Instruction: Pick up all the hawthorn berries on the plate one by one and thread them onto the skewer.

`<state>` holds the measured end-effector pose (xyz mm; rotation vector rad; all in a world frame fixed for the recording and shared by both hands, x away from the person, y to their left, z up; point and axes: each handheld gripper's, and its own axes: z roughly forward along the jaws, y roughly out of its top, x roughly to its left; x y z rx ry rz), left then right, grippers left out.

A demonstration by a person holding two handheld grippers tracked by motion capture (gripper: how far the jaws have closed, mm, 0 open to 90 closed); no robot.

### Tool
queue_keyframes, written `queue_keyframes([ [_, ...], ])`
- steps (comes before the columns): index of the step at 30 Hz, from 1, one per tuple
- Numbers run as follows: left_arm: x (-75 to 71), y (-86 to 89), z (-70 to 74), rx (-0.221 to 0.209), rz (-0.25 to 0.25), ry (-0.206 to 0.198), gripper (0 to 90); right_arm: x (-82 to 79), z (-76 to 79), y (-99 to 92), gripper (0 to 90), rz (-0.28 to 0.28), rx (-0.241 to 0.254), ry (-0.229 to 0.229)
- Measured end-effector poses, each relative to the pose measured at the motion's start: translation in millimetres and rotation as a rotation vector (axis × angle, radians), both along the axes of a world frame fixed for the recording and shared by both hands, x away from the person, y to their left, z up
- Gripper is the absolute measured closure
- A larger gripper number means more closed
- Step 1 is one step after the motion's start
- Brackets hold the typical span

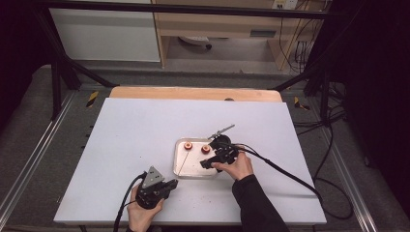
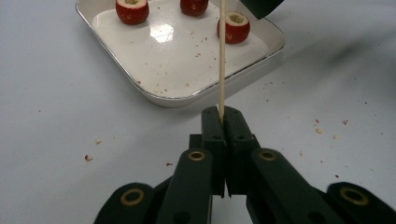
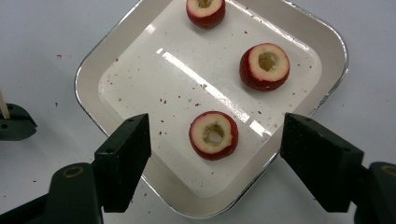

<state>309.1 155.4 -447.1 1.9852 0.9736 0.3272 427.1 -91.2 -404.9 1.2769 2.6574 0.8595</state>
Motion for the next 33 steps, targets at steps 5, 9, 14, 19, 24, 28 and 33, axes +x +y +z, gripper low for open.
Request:
queue_keyframes([
  [5,0.3,-0.1,-1.0,-0.001,-0.003,0.003,88.5,2.9,-3.3,7.1,34.0,-0.014,-0.020,0.026],
  [9,0.3,-0.2,-1.6,0.001,-0.005,0.006,88.5,5.0,-7.0,8.8,40.3,-0.041,-0.028,0.041],
  [14,0.7,-1.3,-2.8,0.003,-0.010,0.011,88.6,5.8,-11.9,11.3,46.0,-0.045,-0.034,0.058],
  [19,0.8,-2.3,-3.9,0.006,-0.012,0.014,88.6,6.7,-16.1,12.7,49.1,-0.050,-0.050,0.063],
  [24,0.6,-2.4,-4.4,0.005,-0.013,0.016,88.5,7.2,-18.4,13.6,53.3,-0.055,-0.050,0.069],
  [28,0.5,-2.1,-4.4,0.008,-0.015,0.017,88.5,7.6,-19.4,13.8,56.4,-0.056,-0.052,0.069],
  [33,0.4,-3.0,-5.0,0.008,-0.017,0.019,88.6,7.7,-19.0,13.4,59.2,-0.060,-0.052,0.077],
])
